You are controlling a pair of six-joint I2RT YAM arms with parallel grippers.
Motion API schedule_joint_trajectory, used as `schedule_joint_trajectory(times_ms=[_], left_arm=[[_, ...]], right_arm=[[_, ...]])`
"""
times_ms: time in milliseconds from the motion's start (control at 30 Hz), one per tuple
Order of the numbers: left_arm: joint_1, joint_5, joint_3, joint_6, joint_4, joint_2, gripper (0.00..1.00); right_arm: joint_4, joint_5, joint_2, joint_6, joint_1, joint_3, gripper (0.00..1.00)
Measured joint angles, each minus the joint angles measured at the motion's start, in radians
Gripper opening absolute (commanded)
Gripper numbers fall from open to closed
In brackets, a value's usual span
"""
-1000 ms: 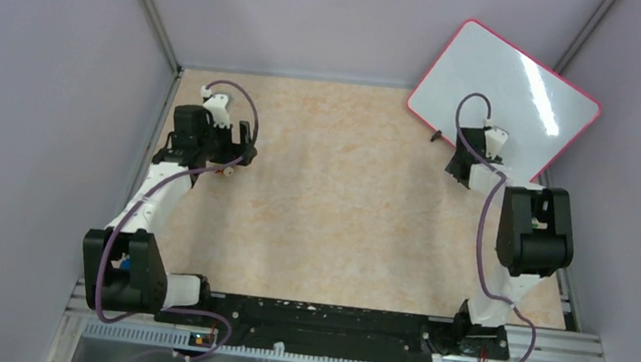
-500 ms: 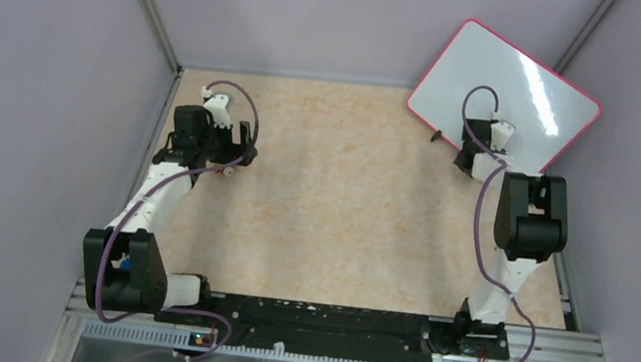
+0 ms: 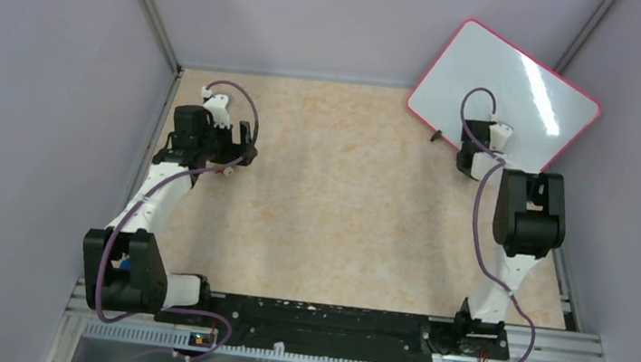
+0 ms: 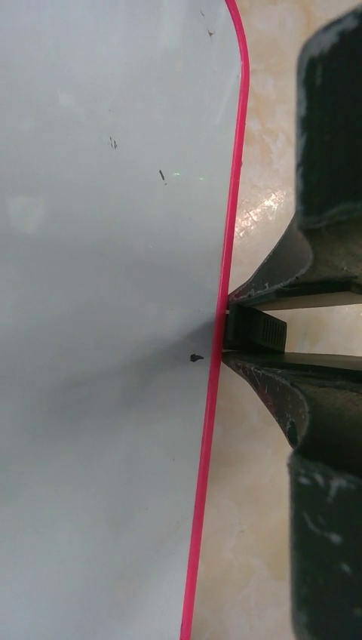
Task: Write a sentence on the whiteboard
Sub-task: Move the whiteboard to the center of the board.
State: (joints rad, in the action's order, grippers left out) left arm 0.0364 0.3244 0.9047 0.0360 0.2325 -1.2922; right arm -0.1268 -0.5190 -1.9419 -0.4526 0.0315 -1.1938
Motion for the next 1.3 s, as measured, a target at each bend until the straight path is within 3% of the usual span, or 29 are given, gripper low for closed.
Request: schedule_joint_trajectory(times_ms=[200,733,1300], left_arm=[[0.0,0.0,0.0,0.0,0.0,0.0,0.99],[0.0,0.0,0.0,0.001,0.0,0.0,0.99],[0.0,0.0,0.0,0.001,0.001,-0.007,0.99]], right_arm=[[-0.002,0.003,0.001,-0.003,-0.002,0.0,0.0],[0.062,0.126,0.133,0.113,0.0,0.157,0.0],[0.106,0.266,0.212,0.158,0.102,0.261,0.0]])
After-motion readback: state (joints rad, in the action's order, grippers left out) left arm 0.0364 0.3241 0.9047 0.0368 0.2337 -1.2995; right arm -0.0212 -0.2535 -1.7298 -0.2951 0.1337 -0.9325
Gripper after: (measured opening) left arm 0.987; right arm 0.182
